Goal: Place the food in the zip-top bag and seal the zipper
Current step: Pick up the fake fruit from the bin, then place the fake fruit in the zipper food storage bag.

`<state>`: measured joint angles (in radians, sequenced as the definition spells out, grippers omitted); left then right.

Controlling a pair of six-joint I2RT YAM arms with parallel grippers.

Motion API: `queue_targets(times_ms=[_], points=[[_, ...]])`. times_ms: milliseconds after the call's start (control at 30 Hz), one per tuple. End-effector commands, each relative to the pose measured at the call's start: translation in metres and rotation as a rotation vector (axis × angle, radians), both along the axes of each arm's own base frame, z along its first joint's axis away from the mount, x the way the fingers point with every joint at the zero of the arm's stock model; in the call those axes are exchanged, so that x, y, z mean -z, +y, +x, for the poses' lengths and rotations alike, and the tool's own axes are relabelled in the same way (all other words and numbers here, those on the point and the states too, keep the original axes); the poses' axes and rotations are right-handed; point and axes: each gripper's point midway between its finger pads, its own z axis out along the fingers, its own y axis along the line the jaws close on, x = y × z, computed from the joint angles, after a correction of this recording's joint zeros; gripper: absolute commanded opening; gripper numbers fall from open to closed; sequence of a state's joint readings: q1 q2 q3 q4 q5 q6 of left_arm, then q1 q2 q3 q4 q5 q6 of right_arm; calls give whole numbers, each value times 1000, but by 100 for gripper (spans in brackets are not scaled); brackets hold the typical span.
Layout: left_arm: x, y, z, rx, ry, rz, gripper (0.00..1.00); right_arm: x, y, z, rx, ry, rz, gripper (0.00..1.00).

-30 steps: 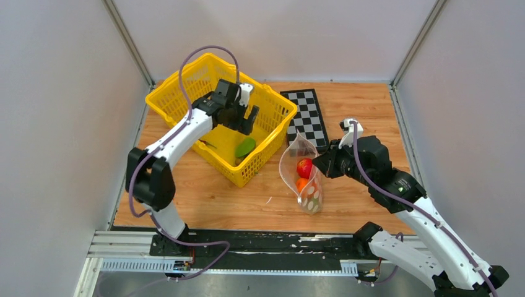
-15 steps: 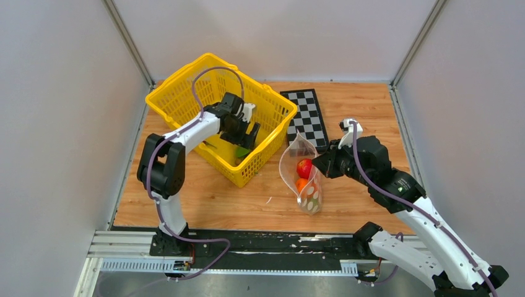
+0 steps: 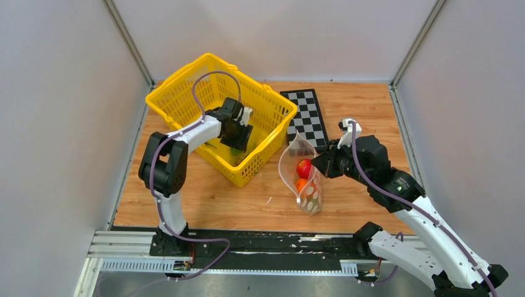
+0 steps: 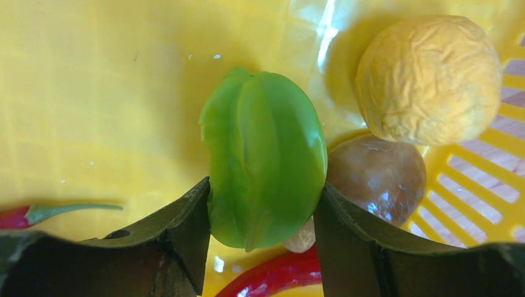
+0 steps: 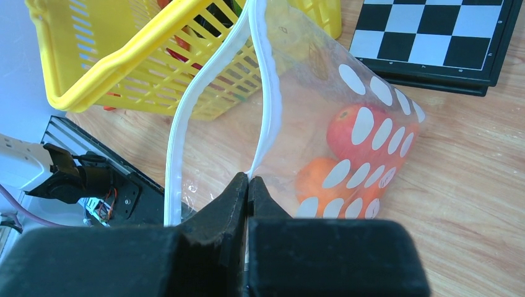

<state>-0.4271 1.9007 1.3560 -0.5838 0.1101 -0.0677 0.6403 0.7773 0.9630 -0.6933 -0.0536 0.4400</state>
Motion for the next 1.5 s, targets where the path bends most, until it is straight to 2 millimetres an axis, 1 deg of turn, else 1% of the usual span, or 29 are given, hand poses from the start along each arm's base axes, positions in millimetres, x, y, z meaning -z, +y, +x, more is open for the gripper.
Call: queue_targets(times_ms=[0,100,133,167,200,300,367,433,567,633,667,733,800,900,967,1033,1100,1167,1300,1400,1467], points=[[-61,-6,12,-20,-162,-74,53,-19,5,5,-8,-62,44,0],[-93,-6,12,-49,-235,-113,51,-17,5,5,-5,-57,44,0],[-108,-5,12,-63,-269,-135,50,-17,5,5,-5,-57,45,0],[-116,-7,13,-72,-287,-155,49,-17,5,4,-5,-58,48,0],[-132,-10,11,-70,-320,-186,48,-17,5,5,-5,-59,49,0],[-170,-20,0,-53,-391,-251,48,-17,6,5,-6,-59,45,0],[-197,-32,-10,-31,-435,-332,48,-16,5,6,0,-59,41,0],[-230,-42,-24,-11,-494,-417,48,-16,4,6,4,-60,45,0],[-276,-63,-52,-2,-573,-573,48,-18,5,7,9,-66,57,0],[-295,-86,-73,41,-600,-665,48,-18,6,7,7,-68,62,0],[-302,-96,-83,66,-605,-692,48,-18,6,7,7,-67,63,0],[-310,-117,-105,124,-588,-745,49,-18,6,8,8,-66,64,0],[-312,-136,-124,167,-545,-808,49,-17,6,8,12,-64,66,0],[-307,-157,-147,203,-473,-893,49,-18,5,8,20,-64,70,0],[-300,-167,-160,196,-417,-937,49,-18,4,8,25,-67,71,0],[-293,-171,-167,172,-377,-983,50,-19,3,8,28,-69,71,0],[-295,-175,-172,161,-371,-1055,51,-19,2,7,31,-71,73,0],[-292,-177,-174,154,-362,-1081,51,-20,2,7,33,-72,74,0],[-288,-180,-177,167,-352,-1069,54,-19,0,7,38,-72,73,0],[-280,-186,-180,196,-332,-1038,58,-20,1,7,42,-73,77,0],[-272,-191,-182,213,-332,-986,61,-20,1,7,40,-74,77,0]])
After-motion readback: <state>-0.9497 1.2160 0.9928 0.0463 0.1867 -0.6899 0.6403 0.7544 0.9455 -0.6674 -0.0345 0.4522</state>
